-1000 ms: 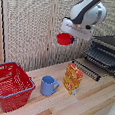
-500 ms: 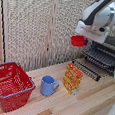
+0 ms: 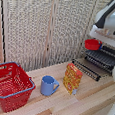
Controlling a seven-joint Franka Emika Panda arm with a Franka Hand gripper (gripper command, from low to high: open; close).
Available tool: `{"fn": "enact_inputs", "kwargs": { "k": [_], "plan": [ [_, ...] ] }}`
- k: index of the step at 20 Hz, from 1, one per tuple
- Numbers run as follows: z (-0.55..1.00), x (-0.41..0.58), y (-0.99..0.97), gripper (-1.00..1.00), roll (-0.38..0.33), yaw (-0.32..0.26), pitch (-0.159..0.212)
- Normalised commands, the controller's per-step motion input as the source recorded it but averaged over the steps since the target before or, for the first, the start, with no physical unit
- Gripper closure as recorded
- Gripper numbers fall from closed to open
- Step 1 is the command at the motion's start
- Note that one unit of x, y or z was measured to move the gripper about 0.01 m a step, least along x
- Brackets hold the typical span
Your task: Extend the gripper towards the oven tray handle. Grasp the handle and carefully pull the tray out of the oven. Move the gripper above the red bowl. Grab the red bowl gently. Lift the bowl and place it onto the oven tray.
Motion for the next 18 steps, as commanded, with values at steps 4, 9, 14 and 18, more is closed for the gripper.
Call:
{"fn": "enact_inputs", "kwargs": {
  "k": [4, 9, 14, 18],
  "plan": [
    [-0.07, 0.000, -0.79, 1.00, 0.021, -0.063, 0.000],
    [-0.12, 0.148, -0.32, 1.00, 0.001, -0.005, -0.036],
    [-0.03, 0.202, -0.31, 1.00, 0.017, 0.029, -0.064],
    [0.00, 0.094, -0.48, 1.00, 0.049, 0.001, -0.213]
  ]
}}
